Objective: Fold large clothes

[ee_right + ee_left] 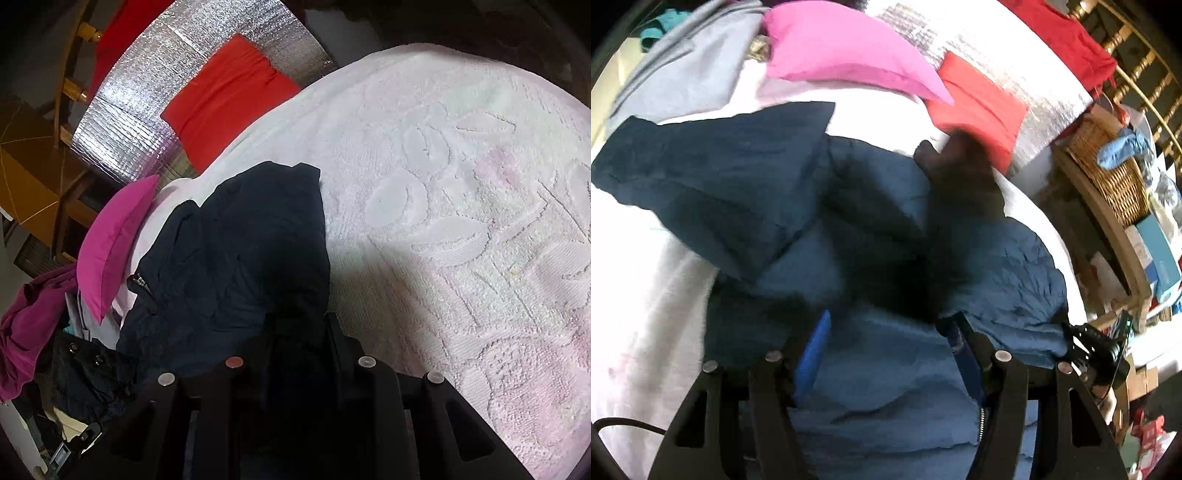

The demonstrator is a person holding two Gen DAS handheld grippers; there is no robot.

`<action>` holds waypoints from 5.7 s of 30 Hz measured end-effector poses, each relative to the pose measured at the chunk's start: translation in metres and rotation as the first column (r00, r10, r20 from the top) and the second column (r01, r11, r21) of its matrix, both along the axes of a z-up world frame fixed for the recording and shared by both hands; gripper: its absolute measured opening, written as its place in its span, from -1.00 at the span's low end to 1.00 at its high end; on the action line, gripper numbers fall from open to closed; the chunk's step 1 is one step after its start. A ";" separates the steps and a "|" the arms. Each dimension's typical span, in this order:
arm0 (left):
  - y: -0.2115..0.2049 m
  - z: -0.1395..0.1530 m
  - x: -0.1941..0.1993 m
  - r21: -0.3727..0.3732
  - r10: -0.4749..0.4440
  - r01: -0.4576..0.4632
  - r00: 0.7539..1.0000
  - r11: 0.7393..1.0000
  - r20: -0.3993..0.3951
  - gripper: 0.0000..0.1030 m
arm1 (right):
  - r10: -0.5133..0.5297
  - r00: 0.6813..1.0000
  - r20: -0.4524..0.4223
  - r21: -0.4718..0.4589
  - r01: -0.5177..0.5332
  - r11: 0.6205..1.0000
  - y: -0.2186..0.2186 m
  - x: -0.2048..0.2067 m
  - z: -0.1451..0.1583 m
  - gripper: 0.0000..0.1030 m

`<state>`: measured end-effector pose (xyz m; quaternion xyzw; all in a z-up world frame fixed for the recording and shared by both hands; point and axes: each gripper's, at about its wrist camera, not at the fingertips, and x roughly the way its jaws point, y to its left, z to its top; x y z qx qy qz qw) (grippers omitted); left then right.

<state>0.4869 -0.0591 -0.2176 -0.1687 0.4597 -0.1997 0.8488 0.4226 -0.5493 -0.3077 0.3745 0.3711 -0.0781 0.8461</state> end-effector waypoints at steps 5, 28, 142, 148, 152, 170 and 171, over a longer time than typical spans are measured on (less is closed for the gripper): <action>0.027 -0.010 0.002 -0.039 0.079 -0.081 0.996 0.996 -0.040 0.32 | -0.006 1.000 0.005 0.023 0.005 1.000 -0.003 -0.001 -0.002 -0.48; 0.036 -0.032 0.013 -0.039 0.130 -0.134 0.988 0.990 -0.089 -0.50 | -0.056 0.998 -0.003 -0.084 0.056 0.995 0.013 -0.020 0.043 0.56; 0.012 -0.022 0.065 0.195 -0.003 0.025 0.994 0.980 -0.113 0.26 | 0.031 0.987 0.159 0.130 -0.052 0.990 0.048 0.001 0.030 0.80; 0.014 -0.015 0.064 0.154 -0.039 0.054 0.995 0.987 -0.096 0.26 | -0.039 0.987 0.156 0.379 -0.023 0.925 0.029 0.009 -0.002 0.34; 0.012 -0.014 0.066 0.159 -0.029 0.045 0.995 0.986 -0.101 0.25 | -0.020 0.998 0.053 0.331 0.001 0.944 0.033 0.029 -0.005 -0.73; 0.027 0.000 0.059 0.167 -0.062 0.073 0.996 0.983 -0.071 0.26 | 0.051 0.989 0.137 -0.035 -0.047 0.998 0.026 -0.034 0.057 0.59; 0.031 0.004 0.062 0.144 -0.053 0.062 0.997 0.988 -0.064 0.26 | 0.030 0.987 0.160 -0.052 -0.021 0.998 0.019 -0.034 0.062 0.60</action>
